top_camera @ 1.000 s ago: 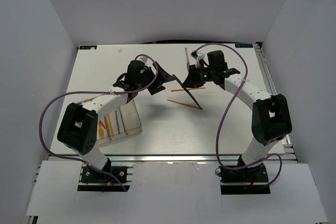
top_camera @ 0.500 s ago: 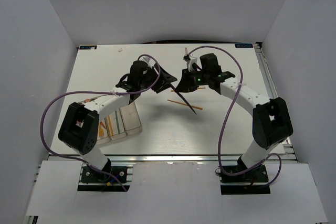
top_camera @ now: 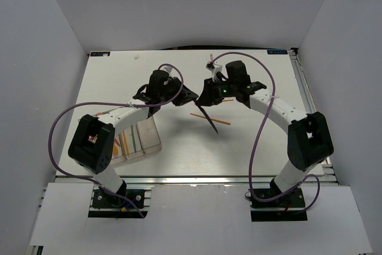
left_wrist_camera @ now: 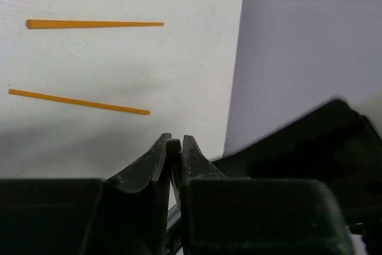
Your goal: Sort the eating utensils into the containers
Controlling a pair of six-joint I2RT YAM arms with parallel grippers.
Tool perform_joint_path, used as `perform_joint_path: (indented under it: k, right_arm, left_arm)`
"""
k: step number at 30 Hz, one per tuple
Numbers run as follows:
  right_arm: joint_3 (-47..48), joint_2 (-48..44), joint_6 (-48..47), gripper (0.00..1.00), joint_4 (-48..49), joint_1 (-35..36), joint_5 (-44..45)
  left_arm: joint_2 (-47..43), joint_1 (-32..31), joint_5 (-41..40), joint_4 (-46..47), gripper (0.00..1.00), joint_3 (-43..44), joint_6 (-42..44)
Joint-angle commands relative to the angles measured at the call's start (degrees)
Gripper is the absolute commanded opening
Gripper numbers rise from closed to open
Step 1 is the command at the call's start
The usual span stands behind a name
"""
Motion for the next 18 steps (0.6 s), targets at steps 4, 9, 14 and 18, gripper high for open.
perform_joint_path:
  k: [4, 9, 14, 18]
  right_arm:
    - [3.9, -1.3, -6.0, 0.61, 1.3, 0.1, -3.5]
    - [3.8, -1.3, -10.3, 0.89, -0.3, -0.7, -3.9]
    - [3.3, -1.0, -11.5, 0.89, -0.3, -2.9, -4.2]
    - [3.7, -0.3, -12.1, 0.89, -0.3, -4.1, -4.0]
  left_arm:
    - [-5.3, 2.2, 0.0, -11.1, 0.0, 2.1, 8.2]
    - [-15.7, 10.8, -0.6, -24.7, 0.0, 0.4, 18.5]
    - [-20.6, 23.7, -1.9, -45.0, 0.0, 7.4, 31.0]
    - [-19.7, 27.8, -8.1, -55.8, 0.0, 12.4, 40.2]
